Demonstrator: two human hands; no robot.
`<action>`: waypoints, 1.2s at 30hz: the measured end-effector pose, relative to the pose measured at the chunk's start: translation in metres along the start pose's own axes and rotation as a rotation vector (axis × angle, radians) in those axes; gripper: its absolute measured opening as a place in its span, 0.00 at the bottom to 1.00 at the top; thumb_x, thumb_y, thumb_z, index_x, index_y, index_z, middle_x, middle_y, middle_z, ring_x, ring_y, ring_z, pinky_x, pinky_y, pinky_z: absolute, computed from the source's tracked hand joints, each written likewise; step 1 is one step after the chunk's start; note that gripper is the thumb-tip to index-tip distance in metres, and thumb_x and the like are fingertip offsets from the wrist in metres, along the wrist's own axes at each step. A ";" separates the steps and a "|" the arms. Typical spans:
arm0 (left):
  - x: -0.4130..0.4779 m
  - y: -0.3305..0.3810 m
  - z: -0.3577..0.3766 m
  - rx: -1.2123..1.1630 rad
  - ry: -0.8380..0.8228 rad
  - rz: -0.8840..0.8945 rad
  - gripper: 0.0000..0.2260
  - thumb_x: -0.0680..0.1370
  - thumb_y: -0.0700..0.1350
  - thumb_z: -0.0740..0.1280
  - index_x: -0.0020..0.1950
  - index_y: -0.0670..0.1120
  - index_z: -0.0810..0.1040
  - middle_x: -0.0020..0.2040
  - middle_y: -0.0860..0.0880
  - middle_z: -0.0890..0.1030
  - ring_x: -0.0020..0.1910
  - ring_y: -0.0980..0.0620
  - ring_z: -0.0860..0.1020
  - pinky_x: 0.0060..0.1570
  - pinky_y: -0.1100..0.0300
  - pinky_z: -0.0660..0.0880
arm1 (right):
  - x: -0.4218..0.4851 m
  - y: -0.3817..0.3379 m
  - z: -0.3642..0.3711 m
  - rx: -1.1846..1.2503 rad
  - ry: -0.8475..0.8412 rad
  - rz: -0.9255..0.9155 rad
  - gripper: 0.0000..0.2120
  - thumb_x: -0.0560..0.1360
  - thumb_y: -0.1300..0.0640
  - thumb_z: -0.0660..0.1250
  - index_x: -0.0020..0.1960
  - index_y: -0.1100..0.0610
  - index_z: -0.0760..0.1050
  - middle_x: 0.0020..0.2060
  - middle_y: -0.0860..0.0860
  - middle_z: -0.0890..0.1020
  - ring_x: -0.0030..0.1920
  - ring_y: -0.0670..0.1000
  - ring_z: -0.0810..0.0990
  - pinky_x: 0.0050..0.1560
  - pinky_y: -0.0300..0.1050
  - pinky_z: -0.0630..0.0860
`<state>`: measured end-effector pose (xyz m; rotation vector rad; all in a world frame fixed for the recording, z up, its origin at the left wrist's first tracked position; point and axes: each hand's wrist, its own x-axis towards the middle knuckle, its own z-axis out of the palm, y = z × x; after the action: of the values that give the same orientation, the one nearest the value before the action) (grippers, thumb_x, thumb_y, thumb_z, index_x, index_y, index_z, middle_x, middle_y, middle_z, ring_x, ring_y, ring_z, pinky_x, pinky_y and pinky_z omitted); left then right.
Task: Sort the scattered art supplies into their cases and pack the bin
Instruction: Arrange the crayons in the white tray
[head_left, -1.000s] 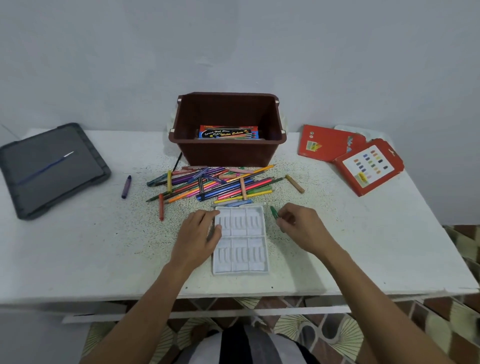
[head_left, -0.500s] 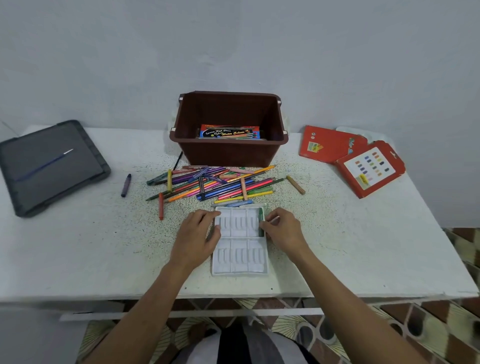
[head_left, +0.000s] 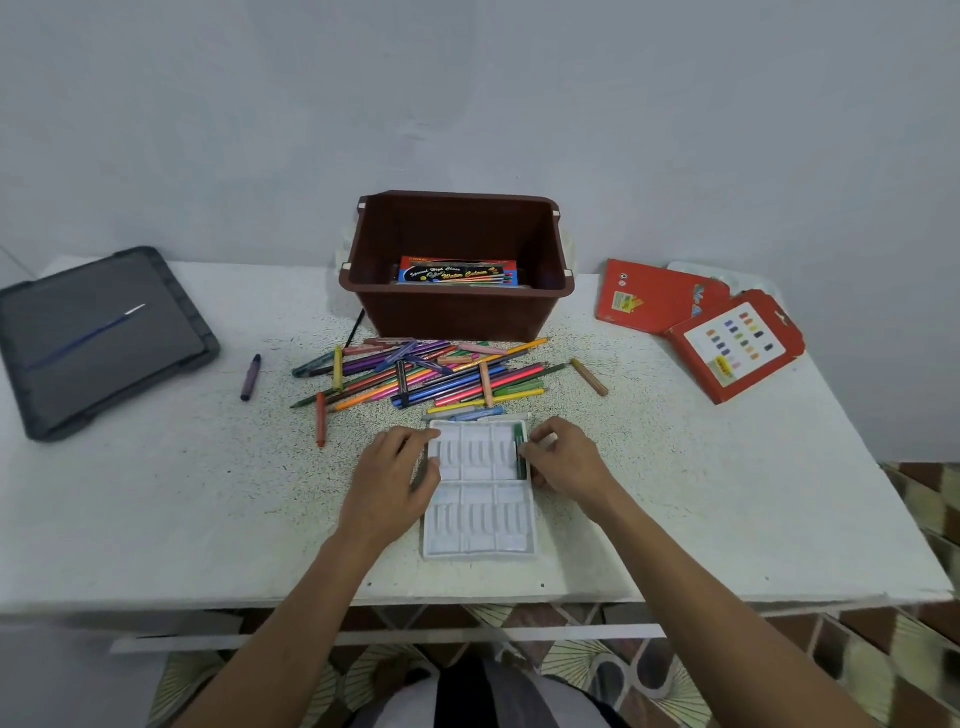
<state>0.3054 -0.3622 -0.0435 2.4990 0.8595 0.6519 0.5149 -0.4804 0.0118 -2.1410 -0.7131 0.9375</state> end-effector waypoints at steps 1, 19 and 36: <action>0.000 0.000 0.000 0.000 0.002 0.002 0.18 0.80 0.52 0.58 0.64 0.45 0.77 0.52 0.51 0.75 0.50 0.53 0.73 0.49 0.59 0.71 | 0.002 -0.001 -0.002 -0.004 -0.003 0.001 0.05 0.78 0.56 0.67 0.51 0.56 0.74 0.38 0.57 0.84 0.36 0.56 0.83 0.39 0.51 0.81; 0.001 -0.001 0.001 0.001 -0.005 -0.006 0.18 0.80 0.52 0.58 0.64 0.46 0.77 0.53 0.51 0.76 0.51 0.53 0.74 0.50 0.57 0.73 | 0.073 -0.004 -0.066 -0.664 0.387 -0.151 0.15 0.82 0.53 0.61 0.62 0.62 0.76 0.56 0.61 0.77 0.56 0.62 0.75 0.50 0.55 0.76; 0.001 -0.002 0.002 0.004 -0.012 -0.013 0.18 0.80 0.53 0.58 0.64 0.46 0.77 0.53 0.51 0.76 0.51 0.53 0.73 0.50 0.58 0.72 | 0.028 -0.025 -0.024 -0.016 0.238 -0.139 0.04 0.79 0.59 0.67 0.48 0.59 0.79 0.39 0.51 0.83 0.38 0.49 0.79 0.39 0.41 0.72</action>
<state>0.3059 -0.3602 -0.0457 2.4961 0.8731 0.6303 0.5453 -0.4541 0.0316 -2.1407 -0.7400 0.5940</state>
